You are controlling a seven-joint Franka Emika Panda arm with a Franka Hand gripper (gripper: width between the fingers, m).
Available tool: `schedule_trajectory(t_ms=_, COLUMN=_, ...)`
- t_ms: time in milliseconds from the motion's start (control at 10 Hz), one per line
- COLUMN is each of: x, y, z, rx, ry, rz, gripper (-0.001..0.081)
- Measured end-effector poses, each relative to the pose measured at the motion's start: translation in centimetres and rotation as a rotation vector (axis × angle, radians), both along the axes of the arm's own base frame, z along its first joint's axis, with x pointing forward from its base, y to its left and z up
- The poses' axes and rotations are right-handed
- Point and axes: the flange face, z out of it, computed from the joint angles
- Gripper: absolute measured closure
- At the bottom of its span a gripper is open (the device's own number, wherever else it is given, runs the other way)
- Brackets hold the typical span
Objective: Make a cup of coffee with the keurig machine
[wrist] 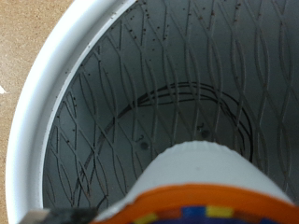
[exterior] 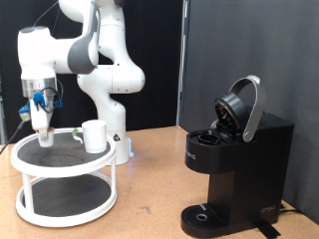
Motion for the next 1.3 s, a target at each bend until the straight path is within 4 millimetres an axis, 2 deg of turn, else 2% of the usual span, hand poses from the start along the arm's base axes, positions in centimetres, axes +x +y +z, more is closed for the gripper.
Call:
schedule_trajectory(t_ms=300, x=0.5, y=0.6, z=0.2, rx=0.079, ry=-0.042, rz=-0.015, gripper=0.0489)
schedule_trajectory(t_ms=600, x=3.3, y=2.6, z=3.5, rx=0.282, ry=-0.170, rz=-0.011, gripper=0.0489)
schedule_trajectory(t_ms=900, x=5.8, y=5.2, z=6.2, rx=0.323, ry=-0.230, rz=0.012, gripper=0.0489)
schedule_trajectory(t_ms=1100, x=6.3, y=5.8, z=6.5, rx=0.319, ry=-0.223, rz=0.002, gripper=0.0489)
schedule_trajectory(t_ms=1300, x=6.6, y=7.0, z=6.7, rx=0.425, ry=-0.219, rz=0.024, gripper=0.0489)
